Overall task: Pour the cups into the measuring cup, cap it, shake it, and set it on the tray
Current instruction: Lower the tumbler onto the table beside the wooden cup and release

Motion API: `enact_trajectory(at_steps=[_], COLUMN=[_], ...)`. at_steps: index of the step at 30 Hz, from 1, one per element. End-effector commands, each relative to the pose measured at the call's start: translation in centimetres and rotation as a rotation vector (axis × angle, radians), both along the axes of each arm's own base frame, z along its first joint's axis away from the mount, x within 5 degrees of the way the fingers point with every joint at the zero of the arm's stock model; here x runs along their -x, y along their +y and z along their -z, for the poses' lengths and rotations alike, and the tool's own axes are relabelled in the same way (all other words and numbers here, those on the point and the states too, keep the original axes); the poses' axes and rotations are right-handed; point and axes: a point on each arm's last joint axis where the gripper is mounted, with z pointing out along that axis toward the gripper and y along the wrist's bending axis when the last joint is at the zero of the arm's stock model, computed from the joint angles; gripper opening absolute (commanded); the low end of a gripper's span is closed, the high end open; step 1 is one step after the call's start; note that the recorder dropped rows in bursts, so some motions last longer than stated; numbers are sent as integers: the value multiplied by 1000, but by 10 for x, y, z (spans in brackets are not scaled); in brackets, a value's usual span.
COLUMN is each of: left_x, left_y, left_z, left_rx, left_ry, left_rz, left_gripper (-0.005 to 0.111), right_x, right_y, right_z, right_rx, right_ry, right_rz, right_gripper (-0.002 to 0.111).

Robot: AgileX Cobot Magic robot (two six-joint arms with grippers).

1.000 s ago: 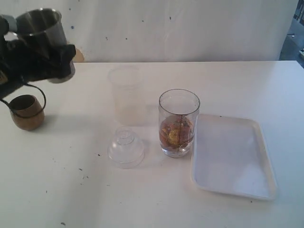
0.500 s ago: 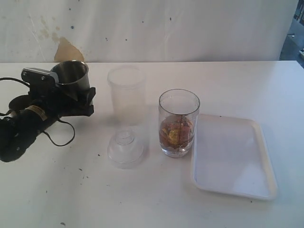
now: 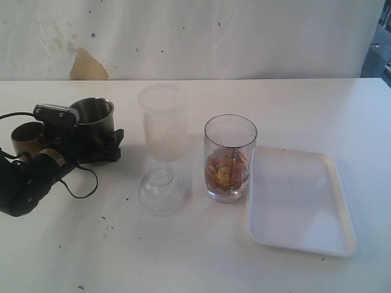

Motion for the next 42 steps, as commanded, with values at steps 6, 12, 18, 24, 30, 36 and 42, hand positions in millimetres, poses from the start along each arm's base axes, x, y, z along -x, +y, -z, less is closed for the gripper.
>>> enact_trajectory(at_steps=[6, 12, 18, 24, 30, 36, 42], left_x=[-2, 0, 10, 12, 14, 20, 41], left_y=[-1, 0, 0, -1, 0, 1, -3], left_z=[-16, -28, -43, -56, -81, -120, -168], left_rx=[-1, -11, 6, 14, 29, 33, 171], left_ry=[-33, 30, -46, -86, -154, -267, -233], left_rz=[-3, -8, 25, 32, 34, 37, 111], left_gripper=[105, 105, 105, 105, 105, 105, 105], right_x=[0, 0, 0, 0, 0, 0, 0], right_y=[0, 0, 0, 0, 0, 0, 0], right_z=[1, 1, 1, 1, 1, 1, 1], right_rx=[-5, -5, -5, -5, -5, -5, -5], right_ry=[0, 0, 0, 0, 0, 0, 0], right_rz=[3, 3, 3, 3, 3, 3, 3], right_gripper=[0, 0, 0, 0, 0, 0, 0])
